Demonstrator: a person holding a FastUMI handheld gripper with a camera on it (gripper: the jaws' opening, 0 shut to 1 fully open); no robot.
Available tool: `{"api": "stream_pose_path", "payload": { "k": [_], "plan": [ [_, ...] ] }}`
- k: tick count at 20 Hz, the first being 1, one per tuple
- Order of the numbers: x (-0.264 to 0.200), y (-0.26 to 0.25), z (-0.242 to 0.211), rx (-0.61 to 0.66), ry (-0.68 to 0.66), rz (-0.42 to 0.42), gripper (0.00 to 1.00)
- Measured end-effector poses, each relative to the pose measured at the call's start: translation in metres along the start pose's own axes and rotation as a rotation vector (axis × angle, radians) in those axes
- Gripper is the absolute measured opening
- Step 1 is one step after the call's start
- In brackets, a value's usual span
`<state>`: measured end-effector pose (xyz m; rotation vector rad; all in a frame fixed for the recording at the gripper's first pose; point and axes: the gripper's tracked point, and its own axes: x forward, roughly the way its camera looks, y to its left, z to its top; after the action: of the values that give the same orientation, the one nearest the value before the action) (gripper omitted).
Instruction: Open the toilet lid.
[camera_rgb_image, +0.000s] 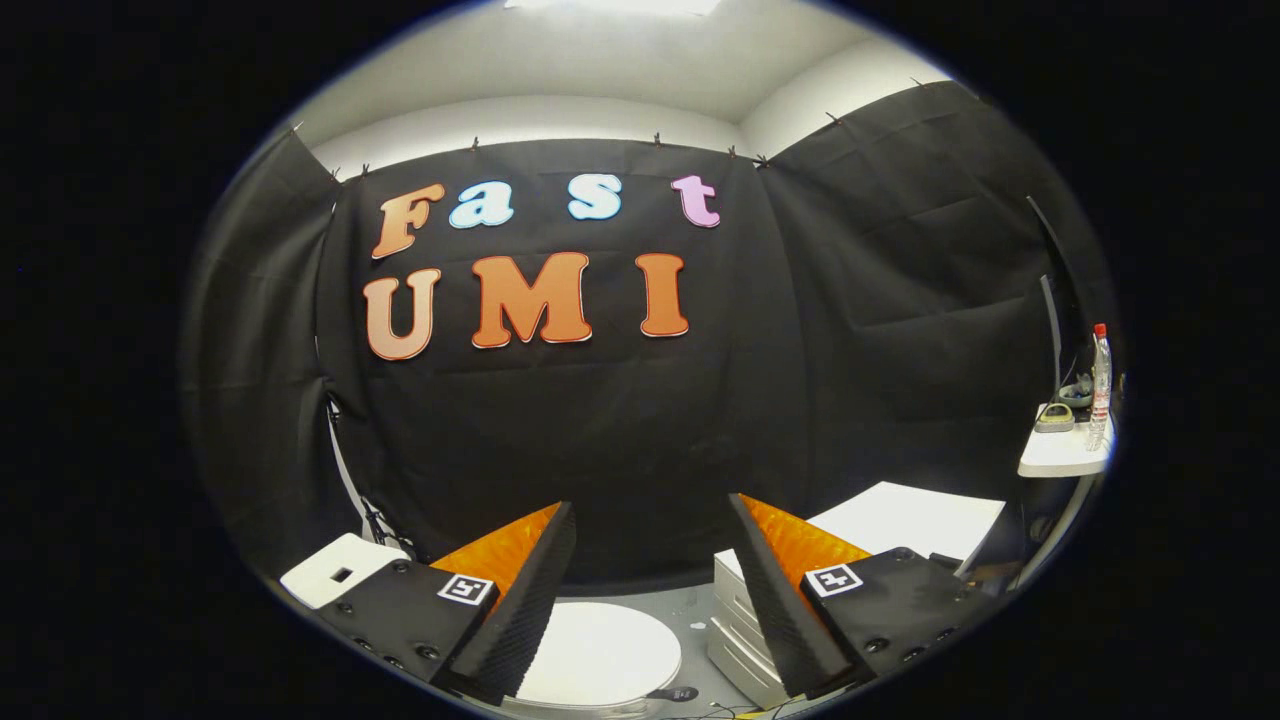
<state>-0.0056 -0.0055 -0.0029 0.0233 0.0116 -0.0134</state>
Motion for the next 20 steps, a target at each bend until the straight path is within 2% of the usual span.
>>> {"api": "stream_pose_path", "payload": {
  "k": [8,16,20],
  "plan": [
    [0.002,-0.011,-0.02,0.014,-0.002,-0.014,0.97],
    [0.013,-0.035,-0.094,0.037,0.048,-0.047,0.97],
    [0.013,-0.049,-0.127,0.109,0.035,-0.063,0.98]
  ]
}}
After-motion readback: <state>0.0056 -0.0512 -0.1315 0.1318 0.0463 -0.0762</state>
